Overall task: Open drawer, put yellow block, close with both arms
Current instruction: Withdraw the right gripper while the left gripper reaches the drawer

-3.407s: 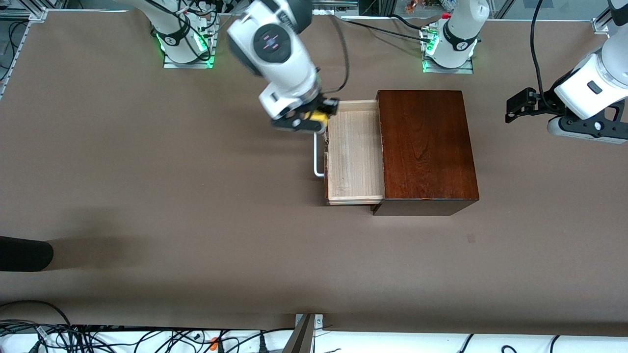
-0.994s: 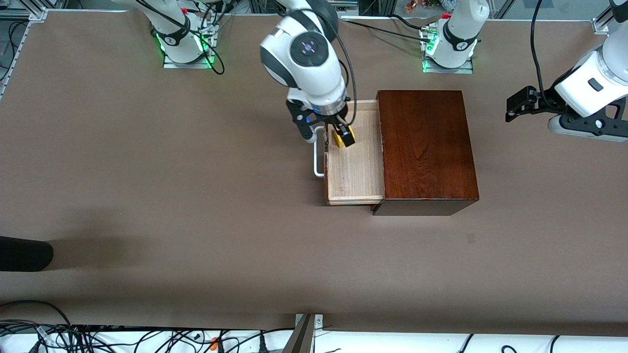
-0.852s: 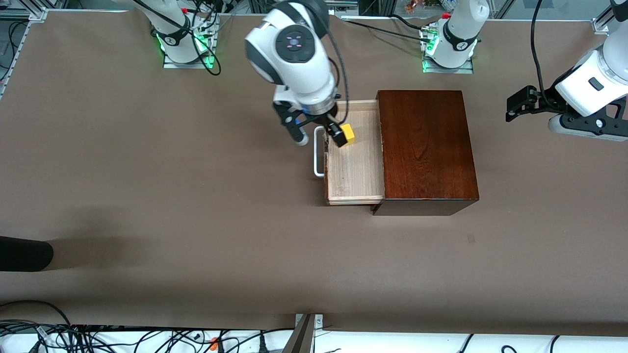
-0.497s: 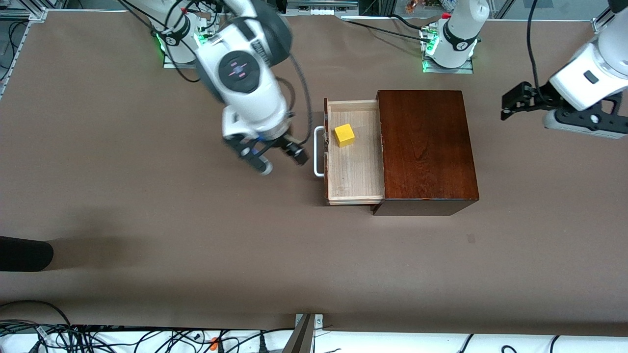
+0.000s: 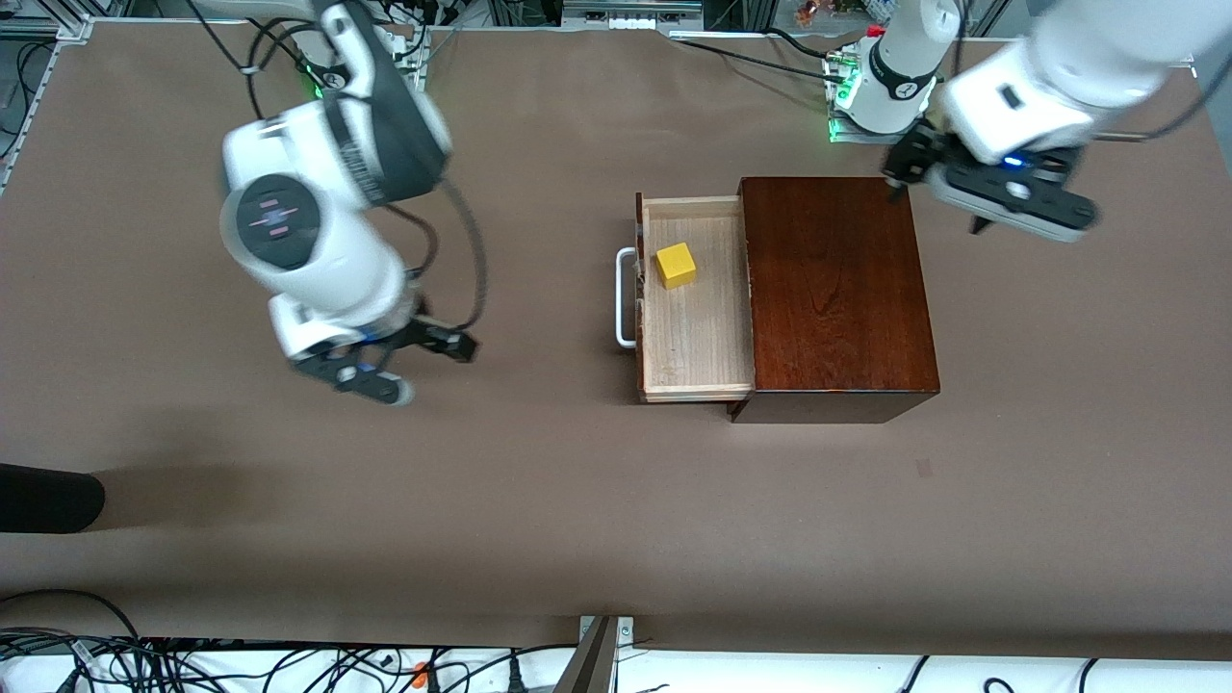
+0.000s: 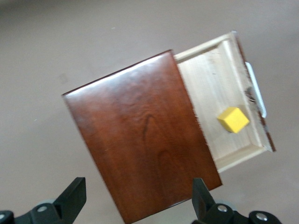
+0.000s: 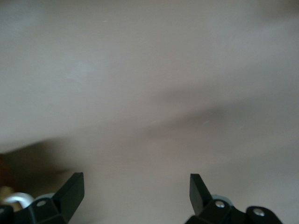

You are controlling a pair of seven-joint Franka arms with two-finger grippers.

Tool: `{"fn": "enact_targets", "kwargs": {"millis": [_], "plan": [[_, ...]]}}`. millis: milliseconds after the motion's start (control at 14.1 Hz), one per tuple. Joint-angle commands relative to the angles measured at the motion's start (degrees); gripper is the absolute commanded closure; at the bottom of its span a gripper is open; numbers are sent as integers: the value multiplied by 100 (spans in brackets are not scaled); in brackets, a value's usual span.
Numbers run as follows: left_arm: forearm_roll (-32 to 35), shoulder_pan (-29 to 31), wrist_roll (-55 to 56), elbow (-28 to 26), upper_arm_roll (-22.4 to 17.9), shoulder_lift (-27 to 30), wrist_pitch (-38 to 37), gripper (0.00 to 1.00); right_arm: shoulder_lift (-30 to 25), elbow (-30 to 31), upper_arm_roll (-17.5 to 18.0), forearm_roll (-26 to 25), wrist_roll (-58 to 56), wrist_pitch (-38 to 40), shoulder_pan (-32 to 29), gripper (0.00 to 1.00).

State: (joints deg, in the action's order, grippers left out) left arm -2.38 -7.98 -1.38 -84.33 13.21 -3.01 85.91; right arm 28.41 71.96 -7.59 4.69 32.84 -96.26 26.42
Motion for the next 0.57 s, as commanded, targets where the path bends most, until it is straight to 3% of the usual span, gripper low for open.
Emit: {"fn": "enact_targets", "kwargs": {"millis": [0,284,497], "plan": [[-52,-55,-12,215,462,-252,22,0,-335,90,-32,146,-1608,431,-688,0],[-52,-396,-143,223,1174,-823,530,0,-1160,993,82,50,-3457,547,-1717,0],[45,-1028,-562,215,1343,-1271,1128,0,-1925,1732,520,-590,-3698,424,-2280,0]]}}
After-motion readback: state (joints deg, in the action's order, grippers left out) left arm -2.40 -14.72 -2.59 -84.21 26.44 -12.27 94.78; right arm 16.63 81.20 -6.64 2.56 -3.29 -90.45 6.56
